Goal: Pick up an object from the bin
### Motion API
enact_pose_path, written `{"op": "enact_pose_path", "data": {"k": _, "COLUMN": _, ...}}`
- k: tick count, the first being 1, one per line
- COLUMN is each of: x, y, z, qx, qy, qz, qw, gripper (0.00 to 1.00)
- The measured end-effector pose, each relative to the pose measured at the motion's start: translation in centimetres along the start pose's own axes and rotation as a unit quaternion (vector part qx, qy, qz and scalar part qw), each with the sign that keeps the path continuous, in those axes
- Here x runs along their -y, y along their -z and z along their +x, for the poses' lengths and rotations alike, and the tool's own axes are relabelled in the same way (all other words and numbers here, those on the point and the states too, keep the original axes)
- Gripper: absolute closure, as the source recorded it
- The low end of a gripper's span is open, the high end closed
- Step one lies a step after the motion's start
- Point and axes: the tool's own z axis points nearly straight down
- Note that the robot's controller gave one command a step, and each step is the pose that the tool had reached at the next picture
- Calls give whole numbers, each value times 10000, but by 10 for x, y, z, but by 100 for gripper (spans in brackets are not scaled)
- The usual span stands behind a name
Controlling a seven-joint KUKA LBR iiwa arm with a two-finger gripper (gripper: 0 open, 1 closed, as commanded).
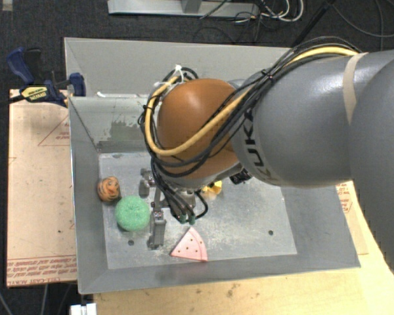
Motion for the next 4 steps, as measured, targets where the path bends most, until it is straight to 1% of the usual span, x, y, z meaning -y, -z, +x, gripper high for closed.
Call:
{"op": "enact_pose_path", "data": {"k": 1, "x": -2, "y": -66, "z": -10, "qx": 18, "qy": -504, "qz": -9, "qw": 9987, "gripper": 0}}
{"op": "enact_pose_path", "data": {"k": 2, "x": -1, "y": -96, "z": -12, "qx": -18, "qy": -650, "qz": 7, "qw": 9979, "gripper": 0}}
{"op": "enact_pose_path", "data": {"k": 3, "x": -6, "y": -82, "z": -12, "qx": 8, "qy": -1148, "qz": -5, "qw": 9934, "gripper": 0}}
{"op": "enact_pose_path", "data": {"k": 4, "x": 0, "y": -126, "z": -23, "qx": 29, "qy": -1131, "qz": -10, "qw": 9936, "gripper": 0}}
